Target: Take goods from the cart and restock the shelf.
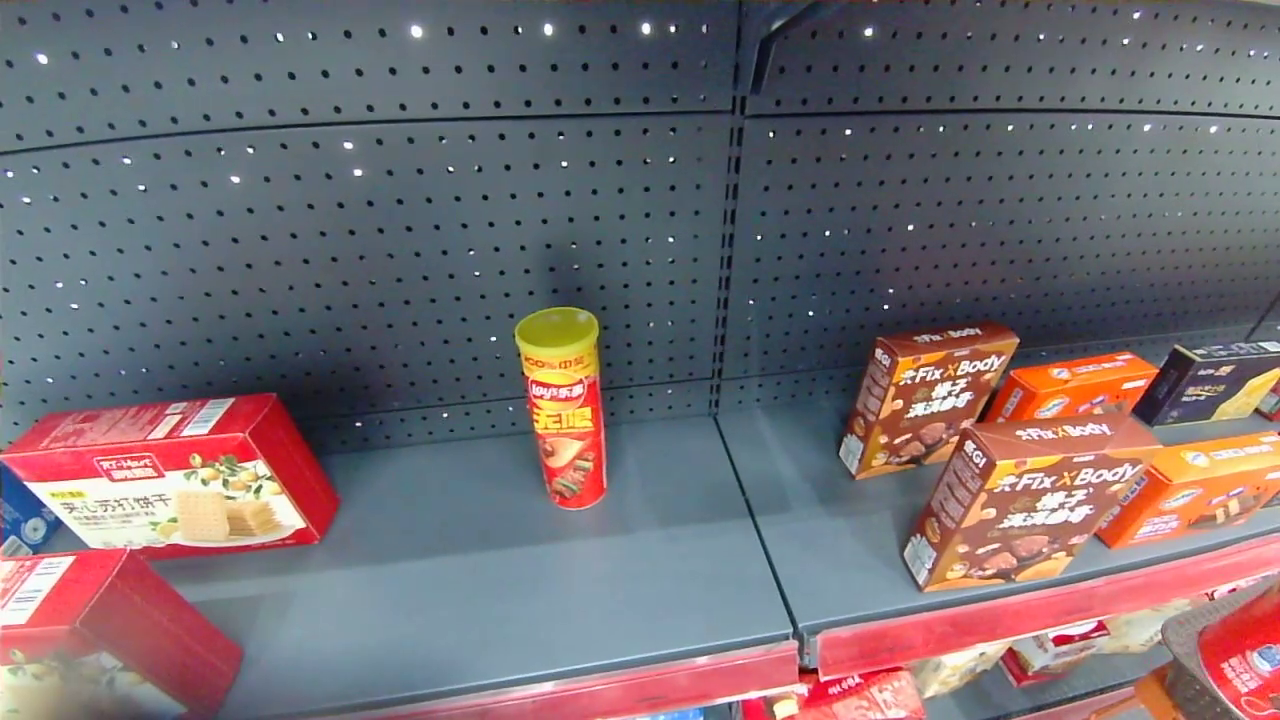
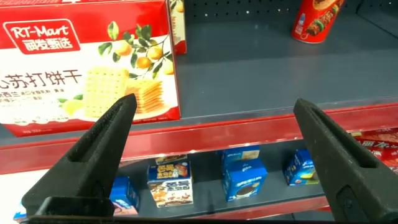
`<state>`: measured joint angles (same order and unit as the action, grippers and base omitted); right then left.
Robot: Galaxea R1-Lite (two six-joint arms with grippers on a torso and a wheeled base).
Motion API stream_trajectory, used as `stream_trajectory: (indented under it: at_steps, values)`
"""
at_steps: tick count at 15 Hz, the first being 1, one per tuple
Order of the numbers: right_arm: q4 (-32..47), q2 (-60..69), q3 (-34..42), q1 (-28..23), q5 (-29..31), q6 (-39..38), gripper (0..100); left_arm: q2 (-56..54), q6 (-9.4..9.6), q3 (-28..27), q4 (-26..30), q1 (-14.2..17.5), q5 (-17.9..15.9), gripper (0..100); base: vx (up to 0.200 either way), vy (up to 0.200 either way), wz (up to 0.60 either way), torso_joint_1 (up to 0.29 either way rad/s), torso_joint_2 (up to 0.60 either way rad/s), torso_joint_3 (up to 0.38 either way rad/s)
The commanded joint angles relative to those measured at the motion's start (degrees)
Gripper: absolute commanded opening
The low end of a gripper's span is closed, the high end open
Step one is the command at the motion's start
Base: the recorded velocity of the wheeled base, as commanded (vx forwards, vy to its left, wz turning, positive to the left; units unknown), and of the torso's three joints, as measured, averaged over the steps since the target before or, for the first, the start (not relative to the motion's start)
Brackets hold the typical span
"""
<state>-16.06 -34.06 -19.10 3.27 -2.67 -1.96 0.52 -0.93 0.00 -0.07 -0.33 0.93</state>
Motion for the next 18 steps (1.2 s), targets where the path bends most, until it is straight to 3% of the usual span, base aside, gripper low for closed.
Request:
stream_trajectory:
  at_steps: [1,5,7,8,11,12,13,14,15,16,17,18]
  values:
    - [0.23,3.30,1.52,0.51,-0.23,0.29,0,-0.08,-0.04,0.00,-0.01,-0.02,0.04,100,0.000,0.000,0.00,0.000,0.00,0.000]
    - [1.47,7.25,4.07,0.34,-0.14,0.38,0,0.00,-0.04,0.00,-0.01,-0.02,0.04,100,0.000,0.000,0.00,0.000,0.00,0.000]
    - [6.65,10.68,3.90,0.78,-0.23,0.47,0,0.00,0.22,0.00,-0.01,-0.02,-0.14,100,0.000,0.000,0.00,0.000,0.00,0.000]
    - [12.19,13.76,3.19,0.95,-0.32,0.47,0,-0.08,1.10,0.00,0.07,-0.02,-0.57,100,0.000,0.000,0.00,0.000,0.00,0.000]
    - [24.32,18.77,0.38,0.78,-0.14,0.56,0,0.00,1.28,-0.09,0.07,-0.02,-0.66,100,0.000,0.000,0.00,0.000,0.00,0.000]
    - [26.87,19.29,-0.50,0.34,0.12,0.47,0,0.44,3.48,-1.93,-0.28,-0.11,-1.45,100,0.000,0.000,0.00,0.000,0.00,0.000]
    - [28.54,19.38,-1.46,0.16,0.12,0.47,0,9.23,11.03,-11.25,0.51,-0.37,-8.05,100,0.000,0.000,0.00,0.000,0.00,0.000]
    - [29.15,18.94,-1.64,0.07,0.21,0.47,0,22.33,13.58,-18.54,1.57,-0.37,-15.08,100,0.000,0.000,0.00,0.000,0.00,0.000]
    - [29.15,18.77,-1.38,0.07,0.30,0.56,0,28.48,13.85,-26.10,1.48,-0.55,-18.33,100,0.000,0.000,0.00,0.000,0.00,0.000]
    - [29.24,18.42,-1.46,-0.02,0.30,1.44,0,35.77,14.11,-31.11,1.57,-0.55,-18.59,100,0.000,0.000,0.00,0.000,0.00,0.000]
    - [29.15,18.59,-1.29,-0.63,0.30,1.96,0,39.99,15.25,-33.40,1.04,-0.55,-17.01,100,0.000,0.000,0.00,0.000,0.00,0.000]
    - [29.15,18.59,-1.20,-1.86,0.30,2.05,0,45.62,15.25,-35.33,1.04,-1.43,-17.10,100,0.000,0.000,0.00,0.000,0.00,0.000]
